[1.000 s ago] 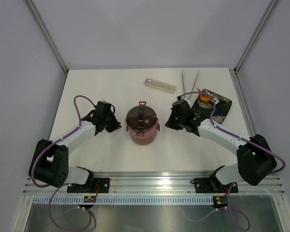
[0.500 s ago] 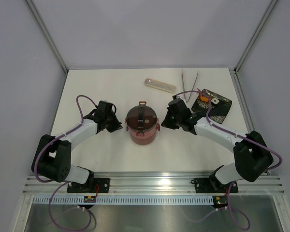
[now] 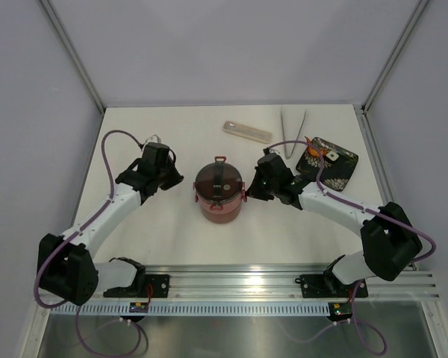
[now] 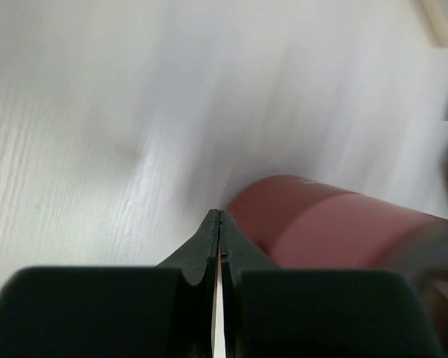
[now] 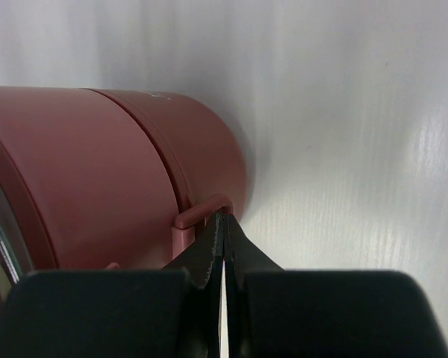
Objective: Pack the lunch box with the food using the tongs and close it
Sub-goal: Close the fastener on the packing box.
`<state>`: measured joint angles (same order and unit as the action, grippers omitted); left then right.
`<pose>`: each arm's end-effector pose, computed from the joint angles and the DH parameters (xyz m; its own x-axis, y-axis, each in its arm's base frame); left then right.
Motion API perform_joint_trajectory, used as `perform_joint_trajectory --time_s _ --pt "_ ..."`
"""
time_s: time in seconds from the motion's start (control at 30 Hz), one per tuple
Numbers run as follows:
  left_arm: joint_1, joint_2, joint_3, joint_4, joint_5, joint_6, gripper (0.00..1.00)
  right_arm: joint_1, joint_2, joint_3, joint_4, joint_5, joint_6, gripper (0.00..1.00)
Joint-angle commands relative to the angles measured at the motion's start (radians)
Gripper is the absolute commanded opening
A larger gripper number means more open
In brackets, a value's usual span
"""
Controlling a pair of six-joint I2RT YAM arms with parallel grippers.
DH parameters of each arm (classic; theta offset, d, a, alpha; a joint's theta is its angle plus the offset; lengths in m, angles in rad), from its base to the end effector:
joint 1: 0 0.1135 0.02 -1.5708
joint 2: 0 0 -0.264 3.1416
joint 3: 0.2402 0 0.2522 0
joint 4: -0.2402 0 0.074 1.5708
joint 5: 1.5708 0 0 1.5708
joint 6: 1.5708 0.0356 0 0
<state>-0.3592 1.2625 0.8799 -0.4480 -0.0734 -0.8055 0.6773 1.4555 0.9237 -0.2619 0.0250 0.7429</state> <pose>0.2475 -0.0901 0.2484 -0.6983 -0.5061 -0.5063 -0.2877 0.8460 -0.4489 0.2406 0.1923 0.2251 -0.8237 0.2053 -0.5285 -0.0755 0.8841 0.4612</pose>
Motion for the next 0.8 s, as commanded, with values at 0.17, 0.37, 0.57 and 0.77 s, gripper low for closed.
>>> perform_joint_trajectory --time_s 0.17,0.37,0.57,0.77 --pt "-0.286 0.038 0.431 -0.216 -0.249 0.258 0.0 -0.015 -0.084 0.003 -0.068 0.133 0.006 0.0" --pt "-0.432 0.142 0.596 -0.297 -0.258 0.35 0.0 -0.074 -0.185 -0.052 -0.115 0.164 0.007 0.02" --pt "-0.511 0.253 0.708 -0.351 -0.275 0.388 0.0 -0.107 -0.244 -0.083 -0.142 0.17 0.006 0.02" --pt "-0.537 0.282 0.746 -0.374 -0.272 0.407 0.0 -0.107 -0.264 -0.097 -0.146 0.17 0.012 0.02"
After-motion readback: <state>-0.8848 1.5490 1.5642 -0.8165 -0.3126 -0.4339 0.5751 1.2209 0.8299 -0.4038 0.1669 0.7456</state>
